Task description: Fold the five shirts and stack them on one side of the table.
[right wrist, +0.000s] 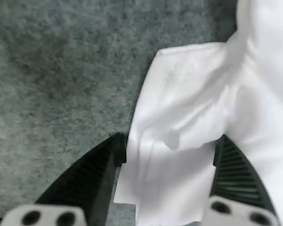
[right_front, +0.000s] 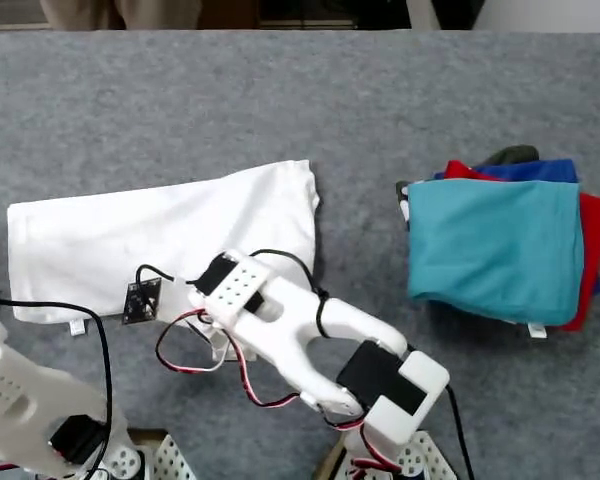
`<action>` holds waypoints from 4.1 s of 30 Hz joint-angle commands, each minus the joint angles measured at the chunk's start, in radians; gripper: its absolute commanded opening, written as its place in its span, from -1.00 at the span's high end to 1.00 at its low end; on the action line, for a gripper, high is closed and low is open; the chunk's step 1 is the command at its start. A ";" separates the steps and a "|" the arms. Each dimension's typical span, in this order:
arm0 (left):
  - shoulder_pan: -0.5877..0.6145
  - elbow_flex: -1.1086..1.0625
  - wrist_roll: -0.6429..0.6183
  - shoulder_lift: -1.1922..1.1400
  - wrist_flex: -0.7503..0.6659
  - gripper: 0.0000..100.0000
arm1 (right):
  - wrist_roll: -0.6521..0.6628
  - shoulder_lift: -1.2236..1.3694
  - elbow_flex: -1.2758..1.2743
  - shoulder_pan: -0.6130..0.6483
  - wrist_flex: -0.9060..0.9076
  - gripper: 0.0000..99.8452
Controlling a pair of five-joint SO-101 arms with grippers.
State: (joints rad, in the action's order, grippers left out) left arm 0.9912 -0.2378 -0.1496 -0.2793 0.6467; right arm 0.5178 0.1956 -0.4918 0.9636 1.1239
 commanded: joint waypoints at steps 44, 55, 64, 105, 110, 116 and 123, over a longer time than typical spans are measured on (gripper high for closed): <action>0.002 0.051 -0.008 0.013 -0.012 0.87 | 0.212 0.598 1.360 -0.225 0.660 0.98; 0.000 0.051 -0.008 0.013 -0.014 0.87 | 0.385 0.704 1.604 -0.229 0.644 0.66; 0.000 0.051 -0.008 0.013 -0.012 0.87 | 0.287 0.704 1.735 -0.251 0.663 0.18; -0.014 0.049 -0.006 0.013 -0.011 0.87 | 0.132 0.625 1.540 -0.286 0.420 0.98; -0.014 0.049 -0.006 0.013 -0.011 0.87 | 0.132 0.654 1.758 -0.275 0.663 0.99; -0.014 0.049 -0.006 0.012 -0.011 0.87 | 0.002 0.607 1.540 -0.217 0.664 0.99; -0.014 0.049 -0.006 0.012 -0.011 0.87 | -0.002 0.604 1.385 -0.111 0.539 0.99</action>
State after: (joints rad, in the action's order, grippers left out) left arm 0.9897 -0.2378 -0.1496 -0.2793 0.6467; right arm 0.5271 0.8539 0.9076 0.8347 1.7453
